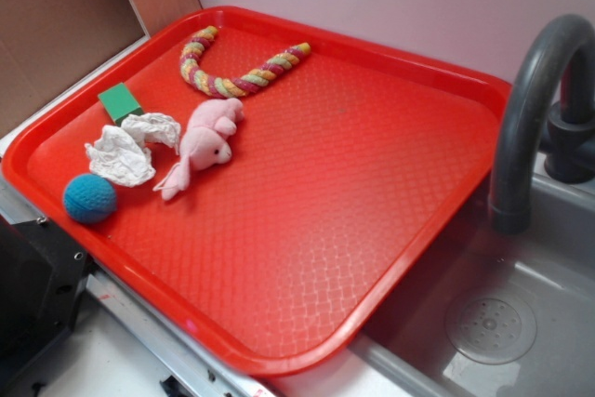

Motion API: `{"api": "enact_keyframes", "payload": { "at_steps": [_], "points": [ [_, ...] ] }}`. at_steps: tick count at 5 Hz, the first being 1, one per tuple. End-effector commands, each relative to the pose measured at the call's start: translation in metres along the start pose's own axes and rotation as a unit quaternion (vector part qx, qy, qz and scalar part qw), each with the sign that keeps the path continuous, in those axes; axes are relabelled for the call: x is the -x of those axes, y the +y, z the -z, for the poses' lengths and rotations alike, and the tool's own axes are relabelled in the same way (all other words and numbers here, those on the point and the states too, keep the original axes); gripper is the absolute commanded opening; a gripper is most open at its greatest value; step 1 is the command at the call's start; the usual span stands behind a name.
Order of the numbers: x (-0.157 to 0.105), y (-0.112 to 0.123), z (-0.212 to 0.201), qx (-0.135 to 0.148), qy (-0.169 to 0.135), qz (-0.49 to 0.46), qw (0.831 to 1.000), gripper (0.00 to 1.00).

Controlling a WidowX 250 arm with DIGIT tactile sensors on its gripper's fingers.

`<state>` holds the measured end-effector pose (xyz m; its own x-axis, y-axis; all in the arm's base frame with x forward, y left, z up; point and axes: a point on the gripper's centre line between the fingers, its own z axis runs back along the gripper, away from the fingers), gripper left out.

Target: Grab the green block.

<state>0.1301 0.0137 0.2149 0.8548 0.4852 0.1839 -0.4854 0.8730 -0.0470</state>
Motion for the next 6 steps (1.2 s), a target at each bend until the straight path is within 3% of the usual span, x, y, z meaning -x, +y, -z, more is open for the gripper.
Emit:
{"api": "enact_keyframes", "payload": {
  "at_steps": [1, 2, 3, 5, 6],
  "points": [
    [-0.045, 0.037, 0.055, -0.052, -0.059, -0.240, 0.968, 1.00],
    [-0.057, 0.055, 0.075, -0.069, -0.086, -0.317, 0.942, 1.00],
    [-0.072, 0.068, 0.105, -0.103, -0.102, -0.362, 0.921, 1.00],
    [-0.088, 0.076, 0.157, -0.134, -0.092, -0.386, 0.908, 1.00],
    [-0.092, 0.079, 0.185, -0.144, -0.080, -0.381, 0.910, 1.00]
  ]
}}
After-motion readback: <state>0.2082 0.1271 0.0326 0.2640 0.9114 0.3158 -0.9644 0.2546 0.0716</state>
